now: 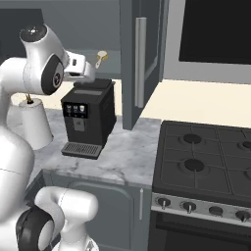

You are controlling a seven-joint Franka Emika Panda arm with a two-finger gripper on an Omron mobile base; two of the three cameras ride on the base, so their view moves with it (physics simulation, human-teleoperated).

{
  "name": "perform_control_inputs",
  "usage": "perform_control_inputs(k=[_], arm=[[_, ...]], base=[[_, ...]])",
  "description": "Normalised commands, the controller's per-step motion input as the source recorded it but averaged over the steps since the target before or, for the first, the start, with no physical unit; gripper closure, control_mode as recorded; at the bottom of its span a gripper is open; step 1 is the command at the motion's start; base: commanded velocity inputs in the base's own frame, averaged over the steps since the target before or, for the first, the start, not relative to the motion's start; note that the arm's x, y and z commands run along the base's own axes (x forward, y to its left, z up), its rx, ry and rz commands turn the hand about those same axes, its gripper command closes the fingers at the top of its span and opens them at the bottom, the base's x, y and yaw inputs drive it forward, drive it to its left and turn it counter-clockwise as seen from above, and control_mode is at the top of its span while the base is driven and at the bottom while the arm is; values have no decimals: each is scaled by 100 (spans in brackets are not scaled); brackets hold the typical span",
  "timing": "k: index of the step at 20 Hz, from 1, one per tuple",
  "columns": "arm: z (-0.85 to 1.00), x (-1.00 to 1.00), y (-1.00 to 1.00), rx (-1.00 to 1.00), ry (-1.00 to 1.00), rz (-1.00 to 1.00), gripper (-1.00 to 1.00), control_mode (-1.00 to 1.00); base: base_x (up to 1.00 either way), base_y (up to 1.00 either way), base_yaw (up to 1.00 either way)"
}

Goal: Pick up the bar soap and dish brush from the sink, and place them back in the cabinet, and close the cabinet doors.

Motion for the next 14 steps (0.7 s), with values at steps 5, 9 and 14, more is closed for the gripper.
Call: perform_control_inputs(k=[5, 9, 14], arm=[[-7, -67, 0, 0, 9, 0, -100, -100], [-20, -66, 0, 0, 3, 0, -100, -100], [-19, -57, 0, 0, 3, 0, -100, -100]], base=[[0, 0, 0], [0, 0, 0], [0, 0, 0]])
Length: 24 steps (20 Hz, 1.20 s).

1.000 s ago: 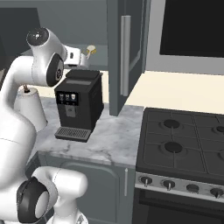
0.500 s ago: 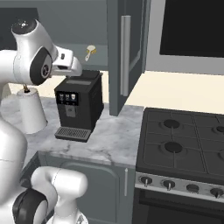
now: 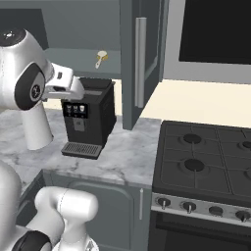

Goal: Pick up the bar soap and dish brush from the sink, and place them back in the cabinet, and close the cabinet doors.

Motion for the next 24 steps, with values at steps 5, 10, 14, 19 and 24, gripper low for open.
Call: perform_control_inputs(k=[5, 10, 14, 19, 24], arm=[[-19, -41, 0, 0, 3, 0, -100, -100], [-24, -27, 3, -2, 3, 0, -100, -100], [-8, -11, 3, -1, 5, 0, -100, -100], [0, -1, 0, 0, 8, 0, -100, -100], [0, 0, 0, 0, 11, 0, -100, -100]], base=[[0, 0, 0], [0, 0, 0], [0, 0, 0], [0, 0, 0], [0, 0, 0]])
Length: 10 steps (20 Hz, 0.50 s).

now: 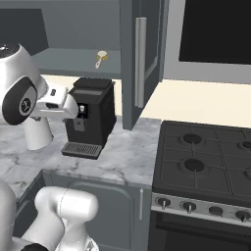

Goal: Pick up the bar soap and dish brush from the sink, and place them back in the cabinet, and close the cabinet doors.

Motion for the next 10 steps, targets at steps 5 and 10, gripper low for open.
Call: perform_control_inputs(k=[5, 10], arm=[[0, 0, 0, 0, 13, 0, -100, -100], [0, 0, 0, 0, 13, 0, -100, -100]], base=[[0, 0, 0], [0, 0, 0]])
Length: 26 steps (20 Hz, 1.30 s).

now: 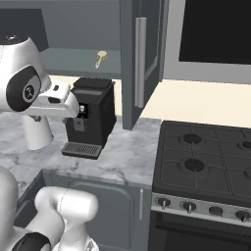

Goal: Pick up the bar soap and dish brush from the sink, and place them back in the cabinet, and close the cabinet doors.

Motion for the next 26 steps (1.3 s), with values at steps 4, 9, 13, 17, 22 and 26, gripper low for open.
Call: perform_control_inputs(k=[4, 9, 13, 17, 22, 26], arm=[[-7, 0, 0, 0, 6, 0, -100, 100], [0, 0, 0, 0, 0, 0, -100, 100], [0, 0, 0, 0, 0, 0, -100, 100], [0, 0, 0, 0, 0, 0, -100, 100], [0, 0, 0, 0, 0, 0, -100, 100], [0, 0, 0, 0, 0, 0, -100, 100]], base=[[-1, 0, 0], [-24, 0, 0], [-49, -1, 0], [-50, -15, 0], [-52, -32, 0], [-39, -57, 6]])
